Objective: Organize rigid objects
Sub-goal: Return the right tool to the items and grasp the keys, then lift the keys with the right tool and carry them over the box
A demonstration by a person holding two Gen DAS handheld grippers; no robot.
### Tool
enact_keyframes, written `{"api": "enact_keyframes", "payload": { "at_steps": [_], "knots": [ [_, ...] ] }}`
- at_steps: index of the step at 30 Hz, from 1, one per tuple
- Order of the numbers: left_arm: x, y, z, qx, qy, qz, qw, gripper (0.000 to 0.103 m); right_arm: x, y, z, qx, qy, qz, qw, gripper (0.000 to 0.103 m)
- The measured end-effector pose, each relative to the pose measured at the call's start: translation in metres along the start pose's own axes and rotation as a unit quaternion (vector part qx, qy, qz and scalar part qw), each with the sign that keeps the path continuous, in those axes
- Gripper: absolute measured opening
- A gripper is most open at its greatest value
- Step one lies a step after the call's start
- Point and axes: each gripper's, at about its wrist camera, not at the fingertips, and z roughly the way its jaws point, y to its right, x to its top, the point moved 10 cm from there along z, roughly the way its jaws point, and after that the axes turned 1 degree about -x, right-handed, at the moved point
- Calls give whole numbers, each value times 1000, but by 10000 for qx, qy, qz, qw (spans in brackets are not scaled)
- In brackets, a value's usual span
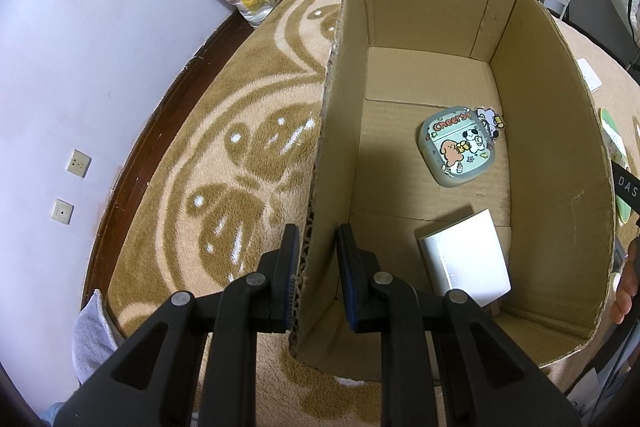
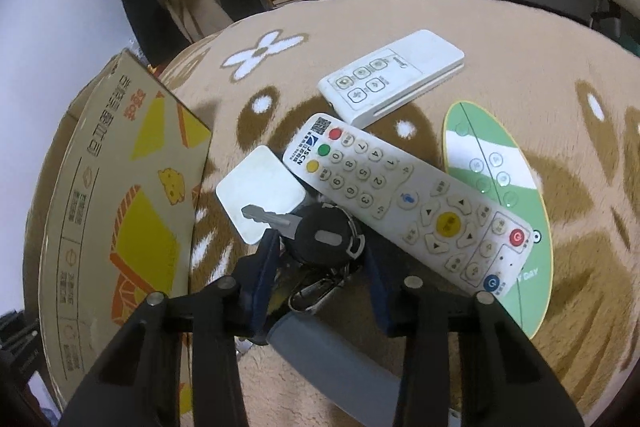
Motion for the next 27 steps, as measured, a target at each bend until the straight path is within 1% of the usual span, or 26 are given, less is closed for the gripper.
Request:
{"api": "enact_keyframes", "payload": {
  "at_steps": [5,11,18,27],
  "knots": [
    [0,0,0,1,0,5,10000,19,-1,-3,-7,-88,97,-194,9997,33],
    [0,0,0,-12,-5,-11,10000,19,3,-1,-19,-140,300,-165,9993,33],
    [0,0,1,-23,-10,-24,10000,19,17,-7,-37,32,539,-81,9985,32],
    [0,0,1,-21,-8,-21,10000,19,31,-29,-58,160,776,-413,9960,31]
  ]
}}
